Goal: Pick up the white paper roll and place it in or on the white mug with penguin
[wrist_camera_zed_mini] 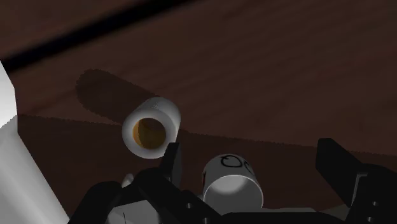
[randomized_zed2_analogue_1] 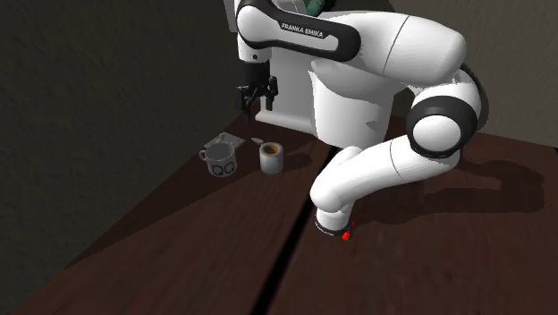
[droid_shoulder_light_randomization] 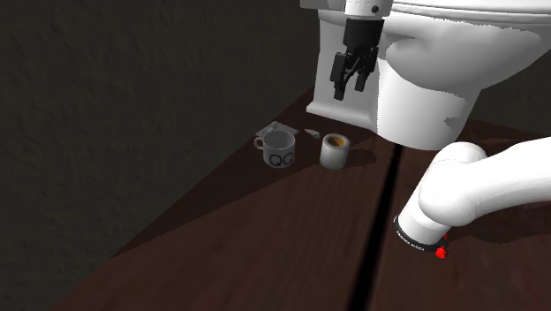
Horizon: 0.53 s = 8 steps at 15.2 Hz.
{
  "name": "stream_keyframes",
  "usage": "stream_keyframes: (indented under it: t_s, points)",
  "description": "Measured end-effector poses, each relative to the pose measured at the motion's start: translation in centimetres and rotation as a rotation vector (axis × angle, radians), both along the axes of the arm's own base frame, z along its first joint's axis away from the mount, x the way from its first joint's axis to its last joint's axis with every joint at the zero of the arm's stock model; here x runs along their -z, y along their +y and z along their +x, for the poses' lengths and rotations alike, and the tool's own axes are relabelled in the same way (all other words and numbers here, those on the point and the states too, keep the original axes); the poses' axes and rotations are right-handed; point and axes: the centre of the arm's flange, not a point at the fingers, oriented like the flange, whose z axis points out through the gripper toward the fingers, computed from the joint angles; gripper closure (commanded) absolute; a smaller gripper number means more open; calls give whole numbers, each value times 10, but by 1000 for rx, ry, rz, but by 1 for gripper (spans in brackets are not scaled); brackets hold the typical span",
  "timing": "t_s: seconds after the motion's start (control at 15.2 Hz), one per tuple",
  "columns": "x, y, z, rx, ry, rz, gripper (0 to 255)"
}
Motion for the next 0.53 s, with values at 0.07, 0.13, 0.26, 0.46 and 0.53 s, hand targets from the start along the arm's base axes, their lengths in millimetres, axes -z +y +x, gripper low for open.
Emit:
stream_keyframes:
  t_s: [0.07, 0.13, 0.26, 0.46, 0.53]
  points:
    - [0, 0, 0, 0, 0, 0, 0]
    - [5, -1, 1, 0, 0, -1, 0]
    - [25, -8, 4, -1, -3, -6, 0]
    - [60, -24, 11, -3, -7, -14, 0]
    - [71, -25, 18, -4, -8, -17, 0]
